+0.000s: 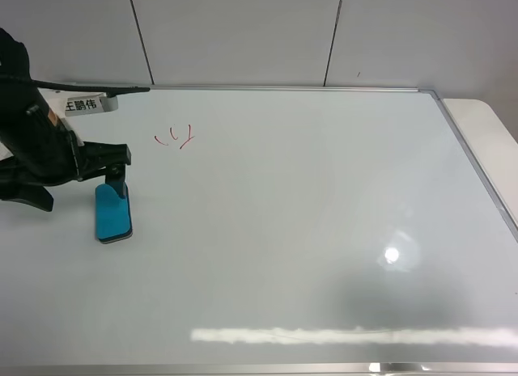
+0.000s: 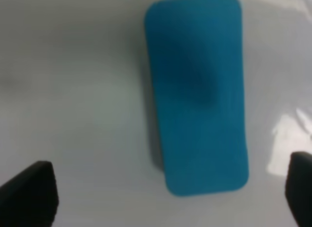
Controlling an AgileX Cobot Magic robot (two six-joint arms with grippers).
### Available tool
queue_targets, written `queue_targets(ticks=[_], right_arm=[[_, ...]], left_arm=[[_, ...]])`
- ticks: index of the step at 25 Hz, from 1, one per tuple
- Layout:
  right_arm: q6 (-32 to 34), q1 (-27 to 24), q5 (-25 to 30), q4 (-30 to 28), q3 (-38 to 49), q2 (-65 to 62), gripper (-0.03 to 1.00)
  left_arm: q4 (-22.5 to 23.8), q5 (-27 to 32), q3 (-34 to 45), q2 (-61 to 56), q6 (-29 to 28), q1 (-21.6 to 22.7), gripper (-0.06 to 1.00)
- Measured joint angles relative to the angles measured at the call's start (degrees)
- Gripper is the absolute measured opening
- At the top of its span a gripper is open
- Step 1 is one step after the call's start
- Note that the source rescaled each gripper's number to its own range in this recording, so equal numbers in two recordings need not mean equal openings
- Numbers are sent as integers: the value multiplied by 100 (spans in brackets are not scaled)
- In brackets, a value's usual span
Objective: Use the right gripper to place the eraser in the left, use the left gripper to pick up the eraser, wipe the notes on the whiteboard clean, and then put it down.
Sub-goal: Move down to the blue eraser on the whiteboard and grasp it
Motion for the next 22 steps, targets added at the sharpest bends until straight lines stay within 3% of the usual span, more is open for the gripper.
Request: queue_targets(ticks=[22], right_arm=[[0,0,0,0,0,0,100]], left_arm=[[67,-649,-173,883,-117,-324,87]])
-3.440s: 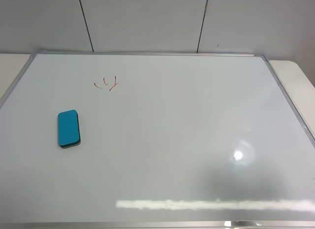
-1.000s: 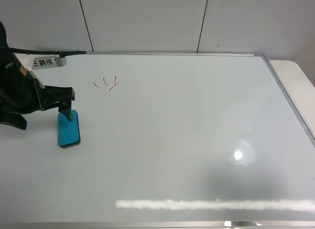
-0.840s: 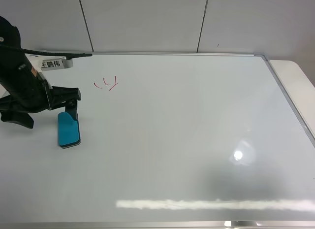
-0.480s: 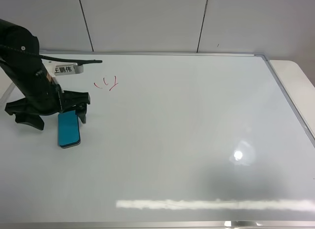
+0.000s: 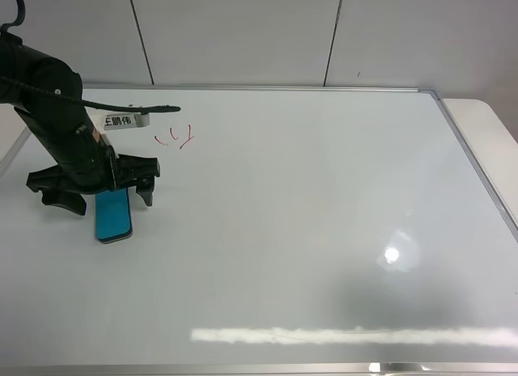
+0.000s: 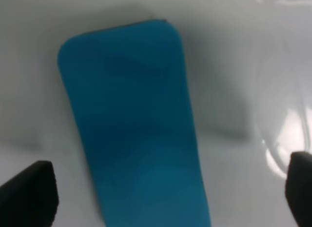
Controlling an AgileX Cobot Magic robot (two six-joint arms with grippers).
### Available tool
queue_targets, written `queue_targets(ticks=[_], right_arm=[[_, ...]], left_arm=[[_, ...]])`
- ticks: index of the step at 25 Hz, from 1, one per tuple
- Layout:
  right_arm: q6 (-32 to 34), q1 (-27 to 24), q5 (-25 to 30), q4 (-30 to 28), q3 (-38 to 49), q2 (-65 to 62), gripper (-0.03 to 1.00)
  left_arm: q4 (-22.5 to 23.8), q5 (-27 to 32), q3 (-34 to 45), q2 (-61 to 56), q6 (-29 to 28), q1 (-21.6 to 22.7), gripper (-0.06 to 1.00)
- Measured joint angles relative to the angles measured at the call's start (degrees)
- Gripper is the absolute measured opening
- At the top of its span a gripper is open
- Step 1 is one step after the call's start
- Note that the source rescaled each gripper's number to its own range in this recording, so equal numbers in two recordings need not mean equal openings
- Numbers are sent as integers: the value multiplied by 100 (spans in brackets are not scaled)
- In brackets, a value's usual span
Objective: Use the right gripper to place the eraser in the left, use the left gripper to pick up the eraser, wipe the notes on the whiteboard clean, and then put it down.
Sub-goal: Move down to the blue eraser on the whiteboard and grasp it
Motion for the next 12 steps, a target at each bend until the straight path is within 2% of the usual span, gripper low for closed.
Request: queue_targets(ticks=[12], right_arm=[[0,0,0,0,0,0,100]], left_arm=[[16,-81,-5,250,0,110,87]])
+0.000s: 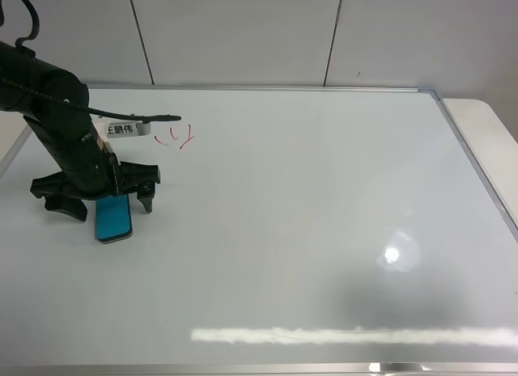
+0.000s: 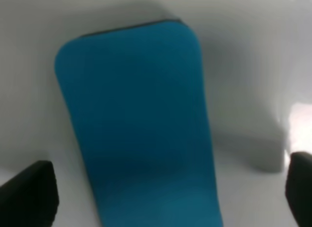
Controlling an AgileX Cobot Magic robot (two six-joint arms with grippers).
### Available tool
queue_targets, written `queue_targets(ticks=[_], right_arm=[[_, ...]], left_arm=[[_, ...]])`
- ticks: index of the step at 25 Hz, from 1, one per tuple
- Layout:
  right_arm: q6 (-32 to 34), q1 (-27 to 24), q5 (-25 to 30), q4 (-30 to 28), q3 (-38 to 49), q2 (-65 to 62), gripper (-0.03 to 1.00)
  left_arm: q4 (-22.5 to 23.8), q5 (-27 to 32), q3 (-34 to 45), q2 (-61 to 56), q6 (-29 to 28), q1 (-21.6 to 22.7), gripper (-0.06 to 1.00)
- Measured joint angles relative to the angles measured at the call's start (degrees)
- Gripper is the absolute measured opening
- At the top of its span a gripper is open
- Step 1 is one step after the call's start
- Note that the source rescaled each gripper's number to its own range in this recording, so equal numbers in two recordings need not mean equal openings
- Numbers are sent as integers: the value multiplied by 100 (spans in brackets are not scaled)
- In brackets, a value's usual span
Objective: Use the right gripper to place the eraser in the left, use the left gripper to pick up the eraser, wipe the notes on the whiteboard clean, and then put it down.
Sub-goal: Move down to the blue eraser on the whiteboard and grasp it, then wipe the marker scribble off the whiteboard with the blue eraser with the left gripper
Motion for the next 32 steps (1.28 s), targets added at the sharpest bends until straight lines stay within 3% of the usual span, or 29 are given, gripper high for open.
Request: queue_targets(ticks=[8,10,11,12,14,27,32], right_arm=[[0,0,0,0,0,0,100],[0,0,0,0,0,0,100],[0,0,0,0,0,0,100],[0,0,0,0,0,0,100],[0,0,0,0,0,0,100],[0,0,0,0,0,0,100],[0,0,0,0,0,0,100]], left_arm=[[0,0,0,0,0,62,87],[0,-18,0,0,0,62,82],[0,-37,0,0,0,62,75],[-6,-37,0,0,-26,62,59],[-29,-19,0,6,-104,62,2],[-34,64,-7,-14,-71,62,5],[-23,764,-341,-313,36,62,5]])
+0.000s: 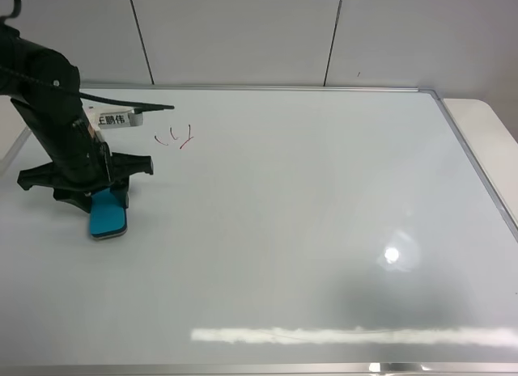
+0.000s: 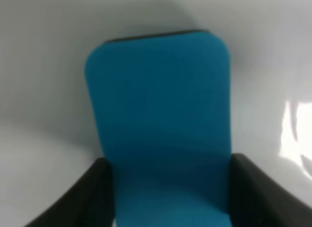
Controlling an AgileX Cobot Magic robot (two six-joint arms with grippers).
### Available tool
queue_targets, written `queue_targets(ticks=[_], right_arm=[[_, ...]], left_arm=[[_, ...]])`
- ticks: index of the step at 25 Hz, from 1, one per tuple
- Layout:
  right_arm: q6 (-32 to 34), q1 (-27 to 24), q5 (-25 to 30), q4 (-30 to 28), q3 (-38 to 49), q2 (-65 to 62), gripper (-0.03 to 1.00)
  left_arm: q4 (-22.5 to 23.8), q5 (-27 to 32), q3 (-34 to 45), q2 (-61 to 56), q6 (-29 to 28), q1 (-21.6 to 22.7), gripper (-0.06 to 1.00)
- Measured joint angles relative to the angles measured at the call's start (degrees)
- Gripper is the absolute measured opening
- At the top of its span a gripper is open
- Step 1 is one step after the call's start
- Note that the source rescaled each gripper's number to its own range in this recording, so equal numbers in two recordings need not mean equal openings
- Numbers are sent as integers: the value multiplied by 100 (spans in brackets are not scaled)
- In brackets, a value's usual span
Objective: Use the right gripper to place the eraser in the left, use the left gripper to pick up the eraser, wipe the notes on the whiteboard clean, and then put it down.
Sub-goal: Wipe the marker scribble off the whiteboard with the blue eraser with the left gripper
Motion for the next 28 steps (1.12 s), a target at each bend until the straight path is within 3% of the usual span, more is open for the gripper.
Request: queue_targets(ticks=[11,19,28], right_arm=[[0,0,0,0,0,0,100],[0,0,0,0,0,0,100],[0,0,0,0,0,0,100]], left_arm=[[-13,1833,-1966,-184,933,47,5],[-583,2197,-2740,181,1599,795,5],[-639,2607,-3816,1238,2040,1190,5]])
